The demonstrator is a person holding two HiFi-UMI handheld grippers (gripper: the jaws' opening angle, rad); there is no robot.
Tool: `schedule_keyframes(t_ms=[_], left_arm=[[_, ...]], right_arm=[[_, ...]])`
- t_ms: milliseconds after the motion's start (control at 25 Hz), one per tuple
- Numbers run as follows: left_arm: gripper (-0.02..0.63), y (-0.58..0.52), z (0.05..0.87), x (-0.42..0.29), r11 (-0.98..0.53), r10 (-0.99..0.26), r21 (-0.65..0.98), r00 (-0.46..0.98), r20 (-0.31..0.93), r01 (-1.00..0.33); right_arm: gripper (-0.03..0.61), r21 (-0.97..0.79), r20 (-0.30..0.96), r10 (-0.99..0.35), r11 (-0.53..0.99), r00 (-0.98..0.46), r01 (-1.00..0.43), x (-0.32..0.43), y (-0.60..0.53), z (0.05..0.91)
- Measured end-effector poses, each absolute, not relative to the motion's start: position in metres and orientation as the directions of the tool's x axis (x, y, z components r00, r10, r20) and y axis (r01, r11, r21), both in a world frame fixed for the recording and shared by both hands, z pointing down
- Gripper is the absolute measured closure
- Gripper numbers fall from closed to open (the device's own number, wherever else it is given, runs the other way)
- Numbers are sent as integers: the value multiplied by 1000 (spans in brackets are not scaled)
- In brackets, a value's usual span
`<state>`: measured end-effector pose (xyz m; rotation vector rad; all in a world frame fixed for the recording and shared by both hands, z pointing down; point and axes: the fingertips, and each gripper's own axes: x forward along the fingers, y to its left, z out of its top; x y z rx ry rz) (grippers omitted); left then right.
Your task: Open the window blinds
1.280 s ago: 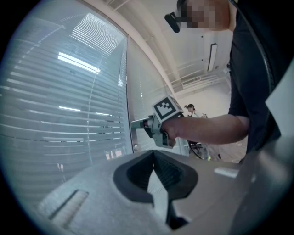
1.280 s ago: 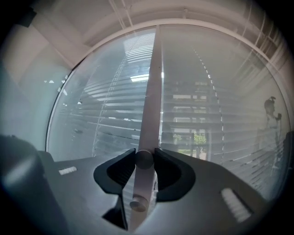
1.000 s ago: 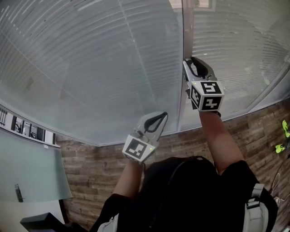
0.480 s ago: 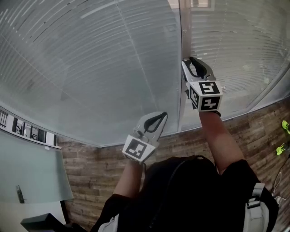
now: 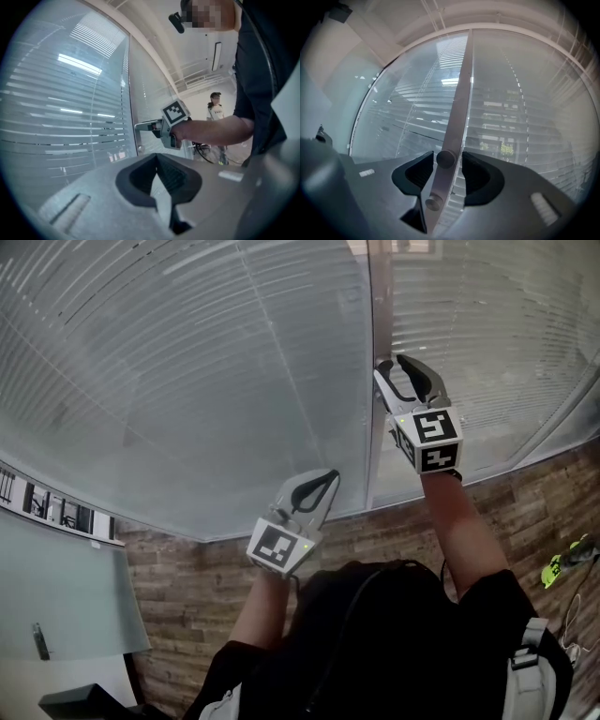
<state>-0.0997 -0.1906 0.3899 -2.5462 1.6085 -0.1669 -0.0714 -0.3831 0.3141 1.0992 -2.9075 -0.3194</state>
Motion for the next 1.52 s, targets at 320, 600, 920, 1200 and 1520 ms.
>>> schedule_keyframes(t_ms=[320,600,920,1200,1520], left_arm=[[609,-191,392,-97,-434,-899,-173,438,15,-884],[609,-193,392,-98,-467,-883,-159,469,24,-870],[609,-192,388,-110,-515,-855,-151,518,24,-844],[609,-186,391,-127,-536,-842,-138,539,16,-833],[609,-185,393,-134,-571,-819,-133,573,23,-810]], right_arm=[[320,402,1,-625,715,-781,-572,-74,-372,318],[322,806,77,-699,464,-710,-369,-74,-369,312],[337,933,138,-739,320,-660,-164,-84,-369,323],[370,955,146,-768,274,-624,-113,-91,-368,325],[403,965,136,-793,243,-594,-104,-90,-372,328]])
